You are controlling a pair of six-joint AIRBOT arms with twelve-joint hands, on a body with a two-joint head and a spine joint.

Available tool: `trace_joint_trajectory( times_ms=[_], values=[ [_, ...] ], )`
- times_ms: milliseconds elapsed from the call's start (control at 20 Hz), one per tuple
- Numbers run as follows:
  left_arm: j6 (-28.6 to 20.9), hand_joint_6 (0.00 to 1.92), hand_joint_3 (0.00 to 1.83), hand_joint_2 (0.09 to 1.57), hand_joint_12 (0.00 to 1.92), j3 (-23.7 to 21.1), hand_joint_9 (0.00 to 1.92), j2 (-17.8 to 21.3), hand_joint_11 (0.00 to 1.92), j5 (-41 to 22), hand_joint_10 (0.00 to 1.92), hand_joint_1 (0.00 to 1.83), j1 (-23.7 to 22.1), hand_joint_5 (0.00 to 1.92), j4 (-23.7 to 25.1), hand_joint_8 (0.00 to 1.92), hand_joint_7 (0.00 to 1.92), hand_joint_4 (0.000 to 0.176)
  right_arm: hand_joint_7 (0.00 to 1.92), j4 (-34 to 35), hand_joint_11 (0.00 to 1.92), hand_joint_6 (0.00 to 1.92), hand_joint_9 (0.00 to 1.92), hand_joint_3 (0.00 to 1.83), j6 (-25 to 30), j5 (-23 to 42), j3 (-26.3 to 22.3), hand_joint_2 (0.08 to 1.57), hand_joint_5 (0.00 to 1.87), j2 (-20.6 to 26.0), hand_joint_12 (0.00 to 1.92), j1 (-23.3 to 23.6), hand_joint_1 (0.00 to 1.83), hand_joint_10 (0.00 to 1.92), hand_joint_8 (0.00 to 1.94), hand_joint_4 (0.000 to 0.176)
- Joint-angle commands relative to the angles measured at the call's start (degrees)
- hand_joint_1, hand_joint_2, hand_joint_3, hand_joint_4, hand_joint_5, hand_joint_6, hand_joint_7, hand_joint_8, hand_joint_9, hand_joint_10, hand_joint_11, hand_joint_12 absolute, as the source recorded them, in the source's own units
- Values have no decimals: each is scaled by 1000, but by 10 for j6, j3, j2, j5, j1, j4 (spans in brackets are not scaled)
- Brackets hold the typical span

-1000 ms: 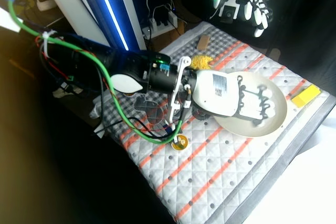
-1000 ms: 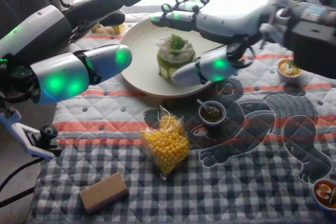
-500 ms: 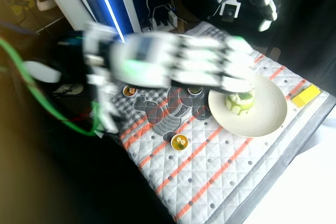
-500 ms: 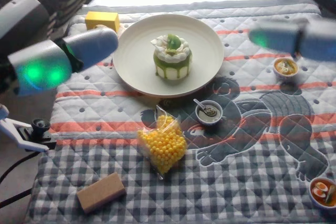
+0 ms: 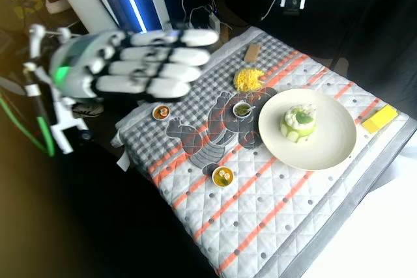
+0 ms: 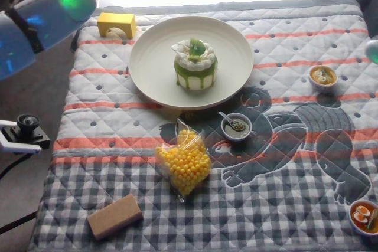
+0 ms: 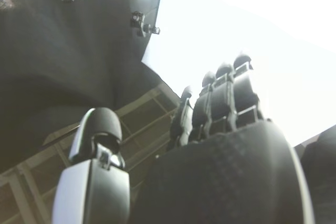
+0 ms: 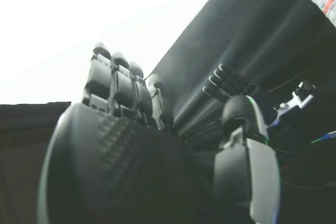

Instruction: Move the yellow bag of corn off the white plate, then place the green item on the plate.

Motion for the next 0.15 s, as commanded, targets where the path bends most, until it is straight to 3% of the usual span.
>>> trace_joint_trajectory(
  times_ms=[0,50,100],
  values=[
    [-9,0,0,1199,0,0,0,-1,0,-101,0,276,-2,0,-6,0,0,149,0,7,0,0,0,0,-1,121,-2,1091,0,9,0,-2,427,0,0,92],
    [-16,0,0,1215,0,-1,0,0,0,-121,0,240,3,0,-8,0,0,159,0,14,0,0,0,0,-1,145,-6,1069,0,16,0,-16,451,0,0,84],
    [-19,0,2,1224,0,-3,0,4,0,-133,0,183,7,0,-10,0,0,161,0,16,0,0,0,0,-1,158,-7,1027,0,17,0,-21,384,0,0,95]
  ],
)
